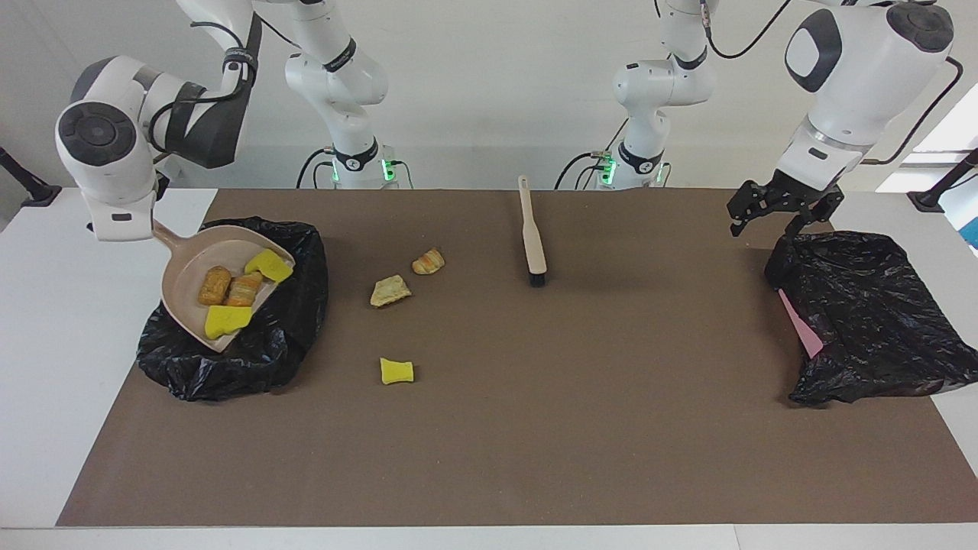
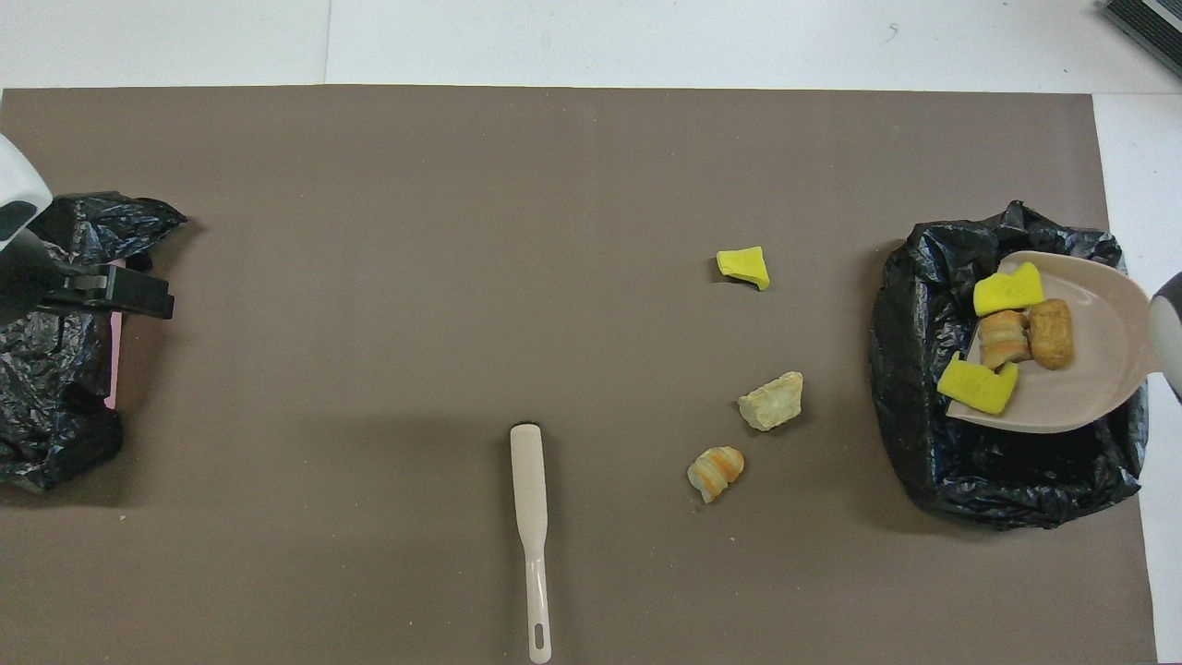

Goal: Sweep and dump trash in bin
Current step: 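Tilt the dustpan over the trash bag with the right gripper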

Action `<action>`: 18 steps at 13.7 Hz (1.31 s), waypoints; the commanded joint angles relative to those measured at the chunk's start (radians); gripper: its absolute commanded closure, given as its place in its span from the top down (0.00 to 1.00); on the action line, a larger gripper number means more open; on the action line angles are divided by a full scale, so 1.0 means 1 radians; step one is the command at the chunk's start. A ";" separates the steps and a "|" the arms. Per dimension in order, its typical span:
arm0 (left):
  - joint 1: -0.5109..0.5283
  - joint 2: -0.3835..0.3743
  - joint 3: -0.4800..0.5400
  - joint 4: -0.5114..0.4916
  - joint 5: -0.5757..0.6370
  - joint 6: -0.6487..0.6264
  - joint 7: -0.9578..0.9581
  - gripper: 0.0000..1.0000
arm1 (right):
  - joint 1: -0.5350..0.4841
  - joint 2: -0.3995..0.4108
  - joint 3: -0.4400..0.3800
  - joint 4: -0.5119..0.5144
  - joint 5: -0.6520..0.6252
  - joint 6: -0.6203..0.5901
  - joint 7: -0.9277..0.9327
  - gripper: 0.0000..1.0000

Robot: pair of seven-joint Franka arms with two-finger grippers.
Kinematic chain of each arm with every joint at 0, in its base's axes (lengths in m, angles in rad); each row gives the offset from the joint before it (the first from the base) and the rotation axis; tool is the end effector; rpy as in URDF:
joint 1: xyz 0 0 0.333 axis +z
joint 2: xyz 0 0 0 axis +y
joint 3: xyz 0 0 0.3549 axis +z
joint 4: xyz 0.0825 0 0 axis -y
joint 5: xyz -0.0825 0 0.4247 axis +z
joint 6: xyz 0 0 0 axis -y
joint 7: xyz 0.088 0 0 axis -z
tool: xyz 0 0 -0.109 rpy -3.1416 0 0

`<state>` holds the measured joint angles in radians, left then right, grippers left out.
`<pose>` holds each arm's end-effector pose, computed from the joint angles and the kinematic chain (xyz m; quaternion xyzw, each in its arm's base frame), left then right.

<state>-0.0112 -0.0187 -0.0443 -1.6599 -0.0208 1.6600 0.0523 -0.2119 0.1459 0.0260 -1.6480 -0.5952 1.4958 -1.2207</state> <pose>0.5943 -0.0354 0.6345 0.9985 -0.0530 0.0094 0.0100 0.5993 -0.1795 0.5477 0.8114 0.4869 -0.2962 0.1299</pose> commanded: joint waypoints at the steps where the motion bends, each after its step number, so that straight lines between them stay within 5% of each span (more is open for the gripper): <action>1: 0.005 0.016 -0.006 0.068 0.021 -0.066 0.026 1.00 | 0.005 0.043 0.006 0.080 -0.023 -0.061 0.017 0.00; 4: 0.008 -0.026 -0.006 -0.004 0.019 -0.048 0.070 1.00 | 0.023 0.047 0.006 0.093 -0.092 -0.075 0.020 0.00; 14: 0.007 -0.046 -0.006 0.015 0.055 -0.057 0.044 1.00 | 0.157 0.029 0.014 0.088 -0.350 0.035 0.009 0.00; 18: 0.027 -0.044 -0.006 0.015 0.055 -0.057 0.044 1.00 | 0.212 -0.044 0.026 0.027 -0.365 0.031 0.007 0.00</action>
<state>0.0050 -0.0521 -0.0427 -1.6364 0.0152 1.6080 0.1056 -0.0235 0.1587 0.0445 -1.5662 -0.9244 1.5187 -1.2207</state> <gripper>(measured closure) 0.000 0.683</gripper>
